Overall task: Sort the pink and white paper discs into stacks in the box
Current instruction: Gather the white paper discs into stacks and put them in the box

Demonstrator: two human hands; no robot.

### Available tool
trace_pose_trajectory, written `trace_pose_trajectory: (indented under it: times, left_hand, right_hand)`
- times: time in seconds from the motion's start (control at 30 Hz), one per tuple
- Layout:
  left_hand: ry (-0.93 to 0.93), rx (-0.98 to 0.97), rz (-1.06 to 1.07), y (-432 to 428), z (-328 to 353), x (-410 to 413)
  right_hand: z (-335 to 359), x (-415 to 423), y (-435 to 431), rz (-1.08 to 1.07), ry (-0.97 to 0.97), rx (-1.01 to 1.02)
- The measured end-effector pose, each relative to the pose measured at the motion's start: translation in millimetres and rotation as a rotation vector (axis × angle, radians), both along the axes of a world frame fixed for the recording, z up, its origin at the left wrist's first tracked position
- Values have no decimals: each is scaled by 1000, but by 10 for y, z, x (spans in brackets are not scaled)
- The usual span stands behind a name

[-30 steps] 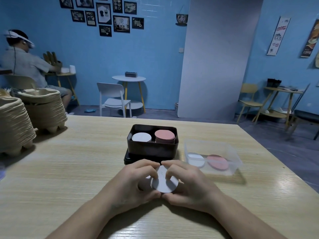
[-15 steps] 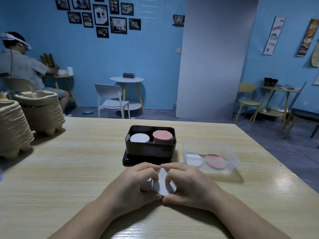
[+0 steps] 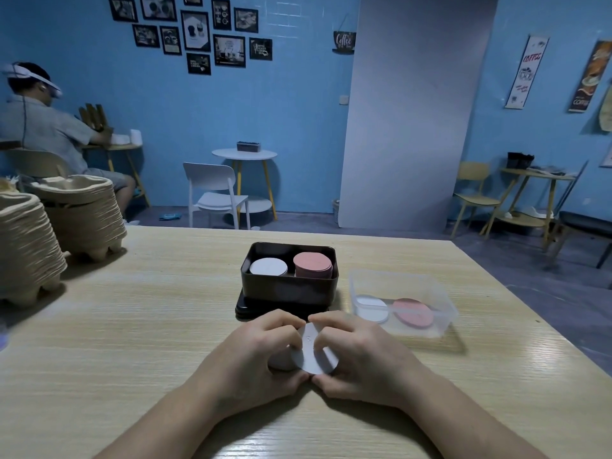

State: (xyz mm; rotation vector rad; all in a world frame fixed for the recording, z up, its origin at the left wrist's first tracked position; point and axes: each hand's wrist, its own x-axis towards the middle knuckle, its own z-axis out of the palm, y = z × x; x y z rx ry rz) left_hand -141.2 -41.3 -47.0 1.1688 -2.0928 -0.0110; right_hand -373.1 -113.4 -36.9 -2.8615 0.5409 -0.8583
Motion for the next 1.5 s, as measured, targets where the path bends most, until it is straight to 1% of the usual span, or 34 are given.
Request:
trace_pose_trajectory:
  times: [0.17,0.27,0.33,0.43,0.5,0.63,0.7,0.83,0.93,1.0,1.3,1.5]
  left_hand:
    - [21,54,-7,55,45,33]
    - [46,54,43,101,80,131]
    - [24,39,104,107,89,197]
    - [-12,33,181,94,90,224]
    - [-17,57,189,91,90,214]
    - [-19,94,183,89,83,207]
    - [-5,96,182,83,77,216]
    - [14,101,191,73,73,243]
    - [42,111,195,68,80,267]
    - [60,113,201,64,83,276]
    - [136,108,191,49,73,294]
    - [148,108,187,55,73,281]
  right_hand:
    - [38,-10,30,-21,-14,-17]
    - [81,-47,-4,-62,-32,-1]
    - [151,-47,-60,-68,-78,35]
    - [329,26,-185,-70,-161,32]
    - [508,134,-279,-100,-187,38]
    - [831,465,-503,-163,-225,113]
    - [917,648,-620,-199,-198,165]
    - [908,940,-840,-280,-55,251]
    - [837,1073,-947,-306,51,284]
    - [825,1128,-981,-312,88,301]
    - [828,1245,-1064,-283,199,218]
    - [799,1256,-1110,-264,248,207]
